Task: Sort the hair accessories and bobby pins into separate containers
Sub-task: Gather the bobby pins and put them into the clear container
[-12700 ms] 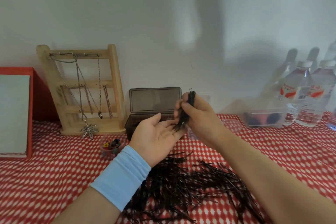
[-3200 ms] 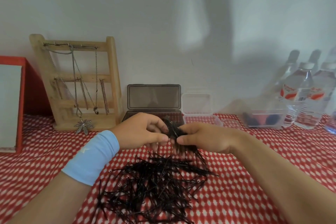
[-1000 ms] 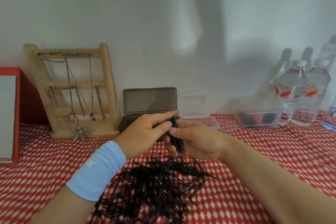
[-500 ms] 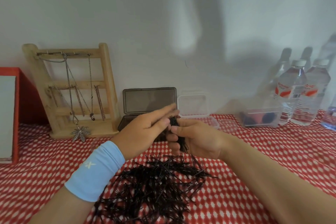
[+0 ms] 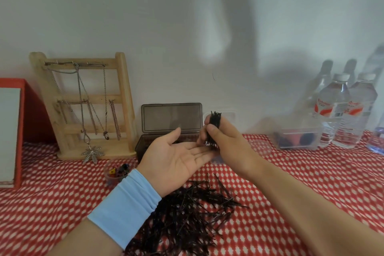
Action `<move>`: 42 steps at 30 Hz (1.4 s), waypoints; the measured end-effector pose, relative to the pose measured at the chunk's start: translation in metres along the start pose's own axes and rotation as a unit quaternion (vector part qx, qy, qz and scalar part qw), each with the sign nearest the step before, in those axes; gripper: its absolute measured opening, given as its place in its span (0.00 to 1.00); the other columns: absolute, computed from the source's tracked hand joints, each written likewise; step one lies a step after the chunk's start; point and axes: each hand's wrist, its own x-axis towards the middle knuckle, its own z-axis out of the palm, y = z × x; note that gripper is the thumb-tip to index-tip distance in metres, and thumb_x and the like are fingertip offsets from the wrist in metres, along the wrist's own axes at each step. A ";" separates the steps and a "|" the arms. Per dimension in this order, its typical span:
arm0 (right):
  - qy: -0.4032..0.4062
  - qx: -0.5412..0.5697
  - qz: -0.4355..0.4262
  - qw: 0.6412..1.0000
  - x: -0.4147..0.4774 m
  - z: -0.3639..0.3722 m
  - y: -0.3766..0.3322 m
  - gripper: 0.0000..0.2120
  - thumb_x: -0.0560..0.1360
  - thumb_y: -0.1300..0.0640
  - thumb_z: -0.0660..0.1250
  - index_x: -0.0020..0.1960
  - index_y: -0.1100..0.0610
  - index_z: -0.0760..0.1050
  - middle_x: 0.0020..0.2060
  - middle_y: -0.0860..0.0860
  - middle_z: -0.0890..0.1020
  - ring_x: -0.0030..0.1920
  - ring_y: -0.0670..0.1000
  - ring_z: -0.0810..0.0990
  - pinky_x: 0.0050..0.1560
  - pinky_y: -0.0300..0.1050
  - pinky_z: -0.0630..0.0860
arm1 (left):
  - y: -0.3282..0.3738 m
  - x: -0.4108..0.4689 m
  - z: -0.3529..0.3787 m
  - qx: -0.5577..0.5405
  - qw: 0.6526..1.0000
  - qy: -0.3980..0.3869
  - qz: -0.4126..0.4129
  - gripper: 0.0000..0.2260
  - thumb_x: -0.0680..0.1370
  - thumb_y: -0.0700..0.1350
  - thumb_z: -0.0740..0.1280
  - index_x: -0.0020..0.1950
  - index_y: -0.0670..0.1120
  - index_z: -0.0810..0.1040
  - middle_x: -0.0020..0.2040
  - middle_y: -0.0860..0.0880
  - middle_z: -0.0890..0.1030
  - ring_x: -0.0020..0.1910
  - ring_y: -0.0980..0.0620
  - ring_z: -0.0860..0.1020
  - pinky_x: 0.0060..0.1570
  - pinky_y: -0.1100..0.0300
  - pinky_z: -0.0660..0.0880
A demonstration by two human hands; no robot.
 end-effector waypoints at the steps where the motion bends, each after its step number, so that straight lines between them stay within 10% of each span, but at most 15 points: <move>1: -0.009 -0.002 0.009 1.000 -0.001 -0.001 -0.001 0.07 0.85 0.63 0.54 0.56 0.60 0.71 0.39 0.52 0.78 0.45 0.51 0.79 0.54 0.46 0.78 | 0.001 0.001 -0.001 -0.012 1.000 -0.001 0.001 0.31 0.82 0.51 0.58 0.70 0.23 0.60 0.66 0.23 0.68 0.71 0.28 0.65 0.75 0.40 0.56; 6: -0.014 0.032 0.061 0.998 0.002 -0.004 -0.002 0.07 0.86 0.63 0.54 0.53 0.59 0.71 0.34 0.49 0.75 0.40 0.52 0.78 0.47 0.45 0.77 | 0.004 0.001 -0.002 0.249 0.964 0.086 -0.043 0.26 0.83 0.52 0.56 0.71 0.32 0.66 0.63 0.30 0.76 0.65 0.34 0.75 0.69 0.43 0.68; 12: -0.096 0.112 0.154 0.977 0.002 -0.012 -0.002 0.08 0.86 0.60 0.54 0.52 0.58 0.71 0.36 0.51 0.73 0.37 0.51 0.73 0.39 0.45 0.70 | 0.018 0.003 0.012 0.671 0.690 0.141 0.233 0.19 0.83 0.57 0.56 0.71 0.55 0.72 0.70 0.57 0.74 0.68 0.61 0.72 0.71 0.54 0.67; 17: -0.114 0.123 0.188 0.968 0.002 -0.020 -0.009 0.08 0.86 0.60 0.55 0.53 0.59 0.72 0.36 0.51 0.72 0.35 0.50 0.71 0.39 0.45 0.70 | 0.020 0.020 0.013 0.776 0.602 0.045 0.183 0.17 0.83 0.57 0.53 0.70 0.62 0.73 0.67 0.58 0.77 0.67 0.62 0.72 0.73 0.55 0.64; 24: -0.088 -0.232 0.150 0.957 0.024 -0.048 -0.021 0.08 0.85 0.58 0.57 0.53 0.56 0.74 0.34 0.48 0.74 0.33 0.48 0.72 0.35 0.41 0.70 | 0.035 0.042 0.022 0.824 0.524 0.051 0.210 0.18 0.85 0.52 0.52 0.73 0.55 0.70 0.69 0.58 0.75 0.70 0.60 0.70 0.73 0.56 0.63; 33: -0.216 -0.591 0.159 0.760 0.061 -0.060 0.004 0.15 0.82 0.55 0.64 0.68 0.55 0.76 0.62 0.52 0.82 0.58 0.52 0.80 0.65 0.48 0.75 | 0.032 0.070 0.003 0.896 0.410 0.085 0.149 0.19 0.84 0.51 0.54 0.76 0.52 0.67 0.74 0.52 0.71 0.71 0.53 0.69 0.65 0.64 0.60; 42: -0.167 -0.528 0.120 0.824 0.058 -0.087 0.000 0.15 0.80 0.57 0.67 0.65 0.51 0.81 0.59 0.46 0.84 0.56 0.45 0.81 0.65 0.43 0.73 | 0.018 0.092 -0.011 0.924 0.362 0.046 0.111 0.17 0.83 0.50 0.55 0.70 0.52 0.73 0.66 0.50 0.77 0.64 0.49 0.75 0.66 0.53 0.70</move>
